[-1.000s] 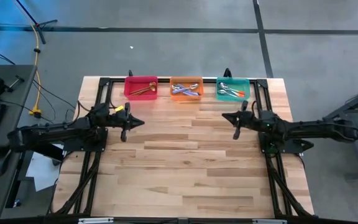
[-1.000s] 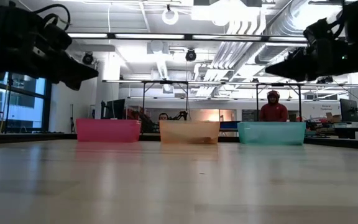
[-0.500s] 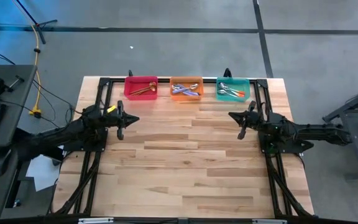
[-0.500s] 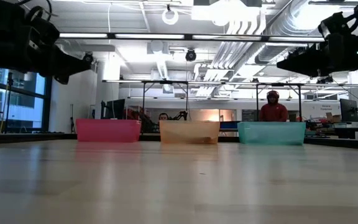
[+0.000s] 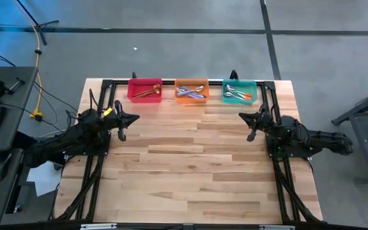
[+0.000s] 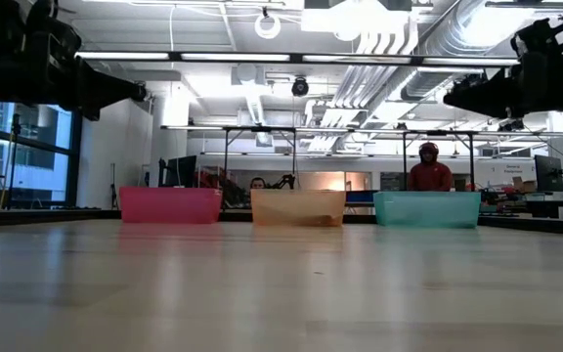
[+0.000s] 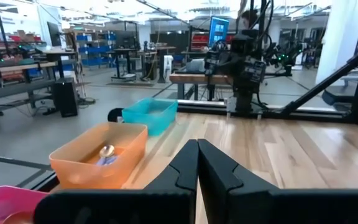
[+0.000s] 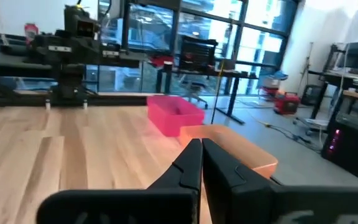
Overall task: Sort silverware by color (type)
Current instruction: Return to Home Position
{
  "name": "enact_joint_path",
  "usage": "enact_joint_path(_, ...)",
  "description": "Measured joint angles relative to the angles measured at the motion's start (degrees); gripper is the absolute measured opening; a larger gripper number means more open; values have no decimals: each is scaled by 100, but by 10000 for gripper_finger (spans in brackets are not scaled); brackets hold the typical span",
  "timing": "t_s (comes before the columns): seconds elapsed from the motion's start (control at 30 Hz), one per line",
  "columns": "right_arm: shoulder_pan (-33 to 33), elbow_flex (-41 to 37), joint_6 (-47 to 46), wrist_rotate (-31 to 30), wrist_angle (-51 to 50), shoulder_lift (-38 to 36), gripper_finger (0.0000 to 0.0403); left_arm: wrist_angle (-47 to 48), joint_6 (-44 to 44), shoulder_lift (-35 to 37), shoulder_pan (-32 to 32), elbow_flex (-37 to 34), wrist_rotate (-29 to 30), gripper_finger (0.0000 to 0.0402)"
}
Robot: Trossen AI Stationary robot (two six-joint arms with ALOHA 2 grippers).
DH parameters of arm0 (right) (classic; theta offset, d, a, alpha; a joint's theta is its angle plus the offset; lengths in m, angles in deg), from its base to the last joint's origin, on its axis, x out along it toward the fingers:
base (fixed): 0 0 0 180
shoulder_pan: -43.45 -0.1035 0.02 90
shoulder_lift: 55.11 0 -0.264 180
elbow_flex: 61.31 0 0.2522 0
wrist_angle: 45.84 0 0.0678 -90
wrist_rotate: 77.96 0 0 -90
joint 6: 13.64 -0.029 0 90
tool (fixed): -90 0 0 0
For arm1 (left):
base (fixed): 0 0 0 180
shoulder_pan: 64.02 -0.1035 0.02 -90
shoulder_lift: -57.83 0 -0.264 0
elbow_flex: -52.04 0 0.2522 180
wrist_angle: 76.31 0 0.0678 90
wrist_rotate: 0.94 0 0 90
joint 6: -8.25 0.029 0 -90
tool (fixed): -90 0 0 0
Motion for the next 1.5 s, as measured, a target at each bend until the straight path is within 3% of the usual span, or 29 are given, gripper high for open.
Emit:
enact_joint_path(0.4,2110,0,-423,2485,-146,1,0,2,-51,-8,-107,2,-59,0)
enact_joint_path(0.63,2492,1,-457,1788,-261,111,0,2,-307,-133,-168,2,-56,0)
enact_joint_path(0.83,2545,2,-911,1756,-267,206,0,2,-311,-399,-166,2,-54,0)
enact_joint_path(1.5,2544,7,-922,1752,-288,206,0,2,-311,-447,-166,2,-54,0)
